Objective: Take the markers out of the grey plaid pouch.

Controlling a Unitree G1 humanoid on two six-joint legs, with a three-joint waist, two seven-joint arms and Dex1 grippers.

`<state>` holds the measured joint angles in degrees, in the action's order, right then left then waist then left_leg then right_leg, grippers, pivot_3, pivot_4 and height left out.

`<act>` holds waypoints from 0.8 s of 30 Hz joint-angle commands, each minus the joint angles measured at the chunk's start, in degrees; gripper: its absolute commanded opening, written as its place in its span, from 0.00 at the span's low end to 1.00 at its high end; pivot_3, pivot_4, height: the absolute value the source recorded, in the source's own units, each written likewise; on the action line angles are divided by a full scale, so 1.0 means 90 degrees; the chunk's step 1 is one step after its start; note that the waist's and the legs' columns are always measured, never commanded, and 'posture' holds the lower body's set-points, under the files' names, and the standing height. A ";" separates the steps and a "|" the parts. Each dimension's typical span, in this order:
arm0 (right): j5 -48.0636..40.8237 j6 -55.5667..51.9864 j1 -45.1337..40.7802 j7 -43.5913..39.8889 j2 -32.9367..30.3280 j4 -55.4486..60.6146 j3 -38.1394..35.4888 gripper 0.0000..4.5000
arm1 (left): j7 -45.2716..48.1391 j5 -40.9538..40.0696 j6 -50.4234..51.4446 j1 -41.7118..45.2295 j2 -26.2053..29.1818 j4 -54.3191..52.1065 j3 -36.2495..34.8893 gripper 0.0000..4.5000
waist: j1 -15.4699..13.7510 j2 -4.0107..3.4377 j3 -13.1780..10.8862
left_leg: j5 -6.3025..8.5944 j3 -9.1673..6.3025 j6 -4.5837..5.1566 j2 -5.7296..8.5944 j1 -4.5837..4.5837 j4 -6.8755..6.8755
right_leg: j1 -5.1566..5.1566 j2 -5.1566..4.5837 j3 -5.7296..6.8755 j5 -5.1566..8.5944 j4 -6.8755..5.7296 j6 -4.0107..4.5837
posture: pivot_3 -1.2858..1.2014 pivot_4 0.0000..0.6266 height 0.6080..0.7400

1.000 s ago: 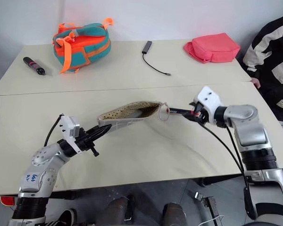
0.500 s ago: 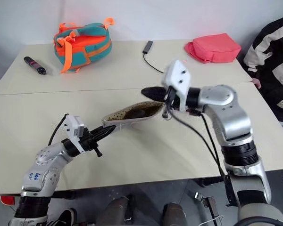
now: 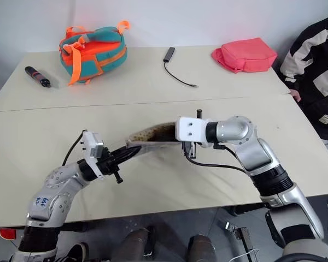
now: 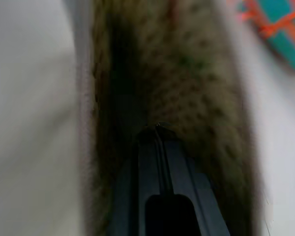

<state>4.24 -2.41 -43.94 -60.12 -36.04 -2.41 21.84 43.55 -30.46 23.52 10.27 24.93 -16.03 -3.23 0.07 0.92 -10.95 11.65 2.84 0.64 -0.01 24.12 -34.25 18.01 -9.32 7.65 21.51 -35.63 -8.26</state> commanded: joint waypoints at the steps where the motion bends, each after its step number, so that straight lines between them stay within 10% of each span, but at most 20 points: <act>1: -0.0021 -0.0038 -0.0267 -0.0294 0.0099 0.0054 0.0019 0.08 | 0.0199 -0.0343 0.0258 0.0050 0.0103 -0.0369 0.0064 0.00 | -0.0002 0.0000 0.0000 | 0.0000 -0.0001 -0.0001 -0.0002 0.0000 0.0000 | 0.0000 0.0002 0.0001 0.0000 0.0000 0.0000 | 0.52 0.24 1.00; 10: 0.0272 0.0047 -0.0273 -0.0280 0.0360 0.0068 0.0092 0.72 | 0.0218 -0.0388 0.0436 0.0109 0.0076 -0.0348 0.0093 0.00 | -0.0018 0.0000 0.0000 | 0.0000 -0.0003 0.0000 0.0001 0.0000 -0.0003 | -0.0004 0.0001 0.0001 0.0000 0.0002 0.0000 | 0.52 0.24 1.00; 24: 0.0740 0.0113 -0.0084 -0.0629 0.0343 0.0118 0.0373 0.72 | 0.0354 -0.1523 0.1643 0.0093 0.0047 -0.0578 0.0109 0.00 | -0.0005 0.0000 0.0000 | 0.0000 -0.0003 0.0000 0.0000 -0.0001 -0.0003 | -0.0004 0.0001 0.0000 0.0000 0.0001 0.0000 | 0.52 0.24 1.00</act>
<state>10.61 -1.38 -44.78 -65.70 -33.13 -2.66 24.78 45.12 -41.43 38.28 10.65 25.08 -17.59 -1.69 0.03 0.92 -10.95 11.65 2.81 0.64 -0.01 24.12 -34.28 17.97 -9.31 7.65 21.51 -35.62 -8.26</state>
